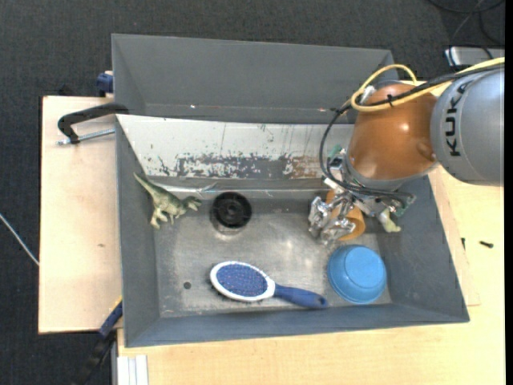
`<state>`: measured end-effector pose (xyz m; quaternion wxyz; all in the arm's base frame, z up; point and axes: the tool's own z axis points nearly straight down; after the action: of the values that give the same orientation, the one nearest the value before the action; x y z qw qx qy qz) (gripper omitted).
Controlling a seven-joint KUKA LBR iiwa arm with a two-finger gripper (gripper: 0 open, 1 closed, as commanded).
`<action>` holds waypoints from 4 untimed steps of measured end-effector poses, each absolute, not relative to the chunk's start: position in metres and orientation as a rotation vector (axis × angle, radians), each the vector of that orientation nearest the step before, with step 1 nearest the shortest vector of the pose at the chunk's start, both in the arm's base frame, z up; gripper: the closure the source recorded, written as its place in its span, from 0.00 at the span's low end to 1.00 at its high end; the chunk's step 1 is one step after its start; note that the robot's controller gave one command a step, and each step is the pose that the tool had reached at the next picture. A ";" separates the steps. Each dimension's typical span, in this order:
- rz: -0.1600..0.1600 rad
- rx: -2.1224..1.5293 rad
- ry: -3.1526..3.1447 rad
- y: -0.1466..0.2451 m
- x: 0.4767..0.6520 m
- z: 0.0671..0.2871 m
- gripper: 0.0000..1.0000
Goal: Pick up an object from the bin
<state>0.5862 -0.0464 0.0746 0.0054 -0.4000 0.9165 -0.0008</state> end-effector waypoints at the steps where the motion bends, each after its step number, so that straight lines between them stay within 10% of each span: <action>1: -0.004 -1.252 2.871 -0.047 0.586 0.074 0.00; 2: -0.009 -1.337 2.832 -0.088 0.602 0.109 0.00; 3: -0.004 -1.587 2.703 -0.098 0.606 0.077 0.00; 4: 0.000 -1.586 2.700 -0.097 0.605 0.074 1.00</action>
Offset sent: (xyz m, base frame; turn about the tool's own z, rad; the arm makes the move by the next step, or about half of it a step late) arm 0.0000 0.0000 0.0000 0.0000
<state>0.6054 -0.0967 0.0741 0.0048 -0.5065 0.8622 0.0001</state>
